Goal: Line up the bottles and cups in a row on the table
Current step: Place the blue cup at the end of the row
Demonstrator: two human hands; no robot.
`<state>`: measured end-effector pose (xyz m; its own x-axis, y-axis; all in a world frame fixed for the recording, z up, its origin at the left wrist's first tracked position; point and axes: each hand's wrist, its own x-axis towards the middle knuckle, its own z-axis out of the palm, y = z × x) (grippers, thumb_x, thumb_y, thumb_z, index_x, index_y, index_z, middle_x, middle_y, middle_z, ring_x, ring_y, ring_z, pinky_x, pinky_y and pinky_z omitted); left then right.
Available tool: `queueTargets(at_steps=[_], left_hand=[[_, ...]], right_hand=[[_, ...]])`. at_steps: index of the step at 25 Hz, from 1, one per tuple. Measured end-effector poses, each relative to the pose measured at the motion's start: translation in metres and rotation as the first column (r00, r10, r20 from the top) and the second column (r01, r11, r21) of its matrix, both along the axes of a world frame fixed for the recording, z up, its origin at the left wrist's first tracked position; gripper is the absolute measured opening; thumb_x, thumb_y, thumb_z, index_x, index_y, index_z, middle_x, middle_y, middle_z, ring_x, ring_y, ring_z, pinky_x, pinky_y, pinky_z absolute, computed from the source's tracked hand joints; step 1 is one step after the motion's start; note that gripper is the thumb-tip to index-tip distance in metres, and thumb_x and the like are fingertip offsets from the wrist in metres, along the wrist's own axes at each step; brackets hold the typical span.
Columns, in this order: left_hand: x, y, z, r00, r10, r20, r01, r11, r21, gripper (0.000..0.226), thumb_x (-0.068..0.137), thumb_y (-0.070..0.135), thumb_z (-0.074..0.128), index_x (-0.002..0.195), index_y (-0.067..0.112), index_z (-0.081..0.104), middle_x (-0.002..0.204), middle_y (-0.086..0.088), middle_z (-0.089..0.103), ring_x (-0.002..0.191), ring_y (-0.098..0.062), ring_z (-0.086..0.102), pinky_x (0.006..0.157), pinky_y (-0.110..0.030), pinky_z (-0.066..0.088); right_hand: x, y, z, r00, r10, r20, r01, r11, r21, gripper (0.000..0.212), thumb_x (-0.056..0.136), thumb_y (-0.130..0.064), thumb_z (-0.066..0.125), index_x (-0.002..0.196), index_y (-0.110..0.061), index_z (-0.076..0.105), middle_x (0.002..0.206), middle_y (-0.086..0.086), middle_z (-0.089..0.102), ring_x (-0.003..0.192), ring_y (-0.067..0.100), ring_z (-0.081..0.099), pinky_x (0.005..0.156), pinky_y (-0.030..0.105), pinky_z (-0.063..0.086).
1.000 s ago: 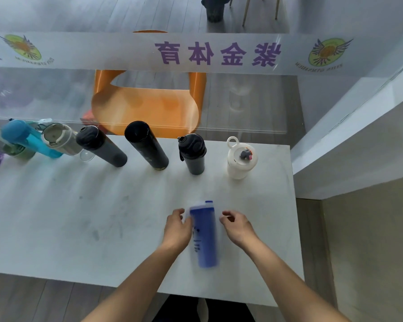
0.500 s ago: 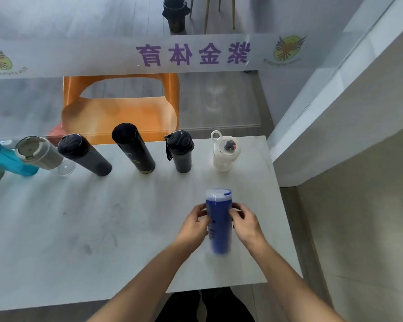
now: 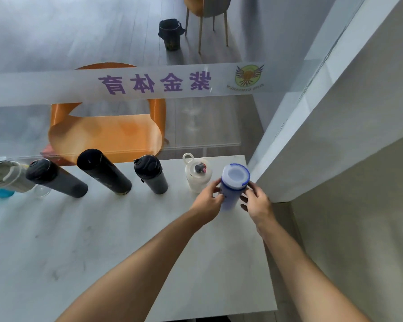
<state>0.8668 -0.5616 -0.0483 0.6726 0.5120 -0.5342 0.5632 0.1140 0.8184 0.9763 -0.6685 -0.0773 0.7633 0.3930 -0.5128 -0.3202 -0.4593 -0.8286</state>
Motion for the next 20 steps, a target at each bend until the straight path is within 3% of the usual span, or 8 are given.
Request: queueTargets(at_steps=[4,8,10,14,16,18,19,20], left_hand=[[0.03,0.007,0.0,0.999,0.041,0.002,-0.041,0.999,0.011,0.059,0.093,0.009,0.045,0.148,0.028,0.036,0.134,0.003,0.057,0.104,-0.013,0.056,0.089,-0.033,0.049],[0.045,0.008,-0.003,0.998,0.066,0.001,-0.066,0.998,0.024,0.063,0.091,0.007,0.045,0.15,0.028,0.034,0.144,0.006,0.051,0.111,-0.013,0.056,0.096,-0.038,0.051],[0.046,0.006,-0.002,0.998,0.061,0.013,-0.061,0.998,0.022,0.064,0.091,0.006,0.044,0.15,0.029,0.032,0.147,0.008,0.047,0.113,-0.013,0.055,0.096,-0.037,0.051],[0.045,0.007,-0.005,0.999,0.045,0.004,-0.045,0.999,0.013,0.066,0.092,0.006,0.044,0.15,0.033,0.029,0.152,0.007,0.042,0.126,-0.017,0.049,0.103,-0.041,0.048],[0.045,0.008,-0.005,0.999,0.026,-0.023,-0.026,0.999,0.023,0.063,0.094,0.008,0.046,0.15,0.033,0.03,0.152,0.004,0.042,0.126,-0.017,0.049,0.105,-0.043,0.047],[0.042,0.008,-0.002,0.999,0.018,-0.049,-0.011,0.991,0.137,0.057,0.095,0.013,0.049,0.147,0.031,0.036,0.145,0.001,0.051,0.115,-0.016,0.055,0.1,-0.039,0.05],[0.039,0.01,-0.001,0.998,0.027,-0.06,-0.007,0.954,0.301,0.051,0.095,0.017,0.052,0.143,0.029,0.041,0.138,-0.001,0.055,0.111,-0.018,0.055,0.097,-0.038,0.051],[0.035,0.014,0.0,0.996,0.037,-0.078,0.008,0.859,0.512,0.047,0.093,0.02,0.055,0.139,0.026,0.045,0.132,-0.003,0.056,0.11,-0.02,0.053,0.095,-0.038,0.05]], right_hand=[[0.04,0.02,-0.001,1.0,0.026,0.015,-0.026,0.999,0.044,0.028,0.093,-0.021,0.047,0.109,-0.038,0.063,0.111,0.0,0.071,0.107,0.025,0.067,0.097,0.047,0.054],[0.056,0.026,0.001,0.999,0.006,-0.033,-0.003,0.995,0.099,0.027,0.097,-0.013,0.046,0.106,-0.032,0.063,0.112,0.006,0.069,0.104,0.024,0.067,0.087,0.039,0.054],[0.059,0.026,0.0,0.999,-0.007,-0.04,0.012,0.993,0.116,0.027,0.098,-0.01,0.045,0.11,-0.028,0.06,0.114,0.007,0.067,0.105,0.024,0.067,0.089,0.039,0.054],[0.06,0.023,-0.003,0.999,0.046,-0.007,-0.045,0.996,0.074,0.027,0.099,-0.013,0.043,0.108,-0.035,0.057,0.098,-0.006,0.065,0.099,0.022,0.065,0.094,0.046,0.055],[0.058,0.022,0.0,0.994,0.079,0.069,-0.082,0.996,0.039,0.025,0.099,-0.016,0.044,0.114,-0.03,0.058,0.107,0.0,0.066,0.108,0.025,0.064,0.095,0.045,0.054],[0.058,0.022,0.009,0.975,0.082,0.205,-0.082,0.997,-0.005,0.029,0.1,-0.02,0.043,0.125,-0.02,0.059,0.119,0.006,0.065,0.114,0.027,0.061,0.09,0.035,0.048],[0.058,0.023,0.016,0.957,0.076,0.281,-0.077,0.997,-0.008,0.033,0.101,-0.024,0.044,0.13,-0.018,0.057,0.125,0.006,0.063,0.117,0.025,0.059,0.089,0.031,0.045],[0.058,0.025,0.021,0.934,0.087,0.346,-0.092,0.996,0.0,0.037,0.1,-0.031,0.047,0.134,-0.019,0.055,0.131,0.006,0.06,0.12,0.022,0.057,0.091,0.03,0.043]])
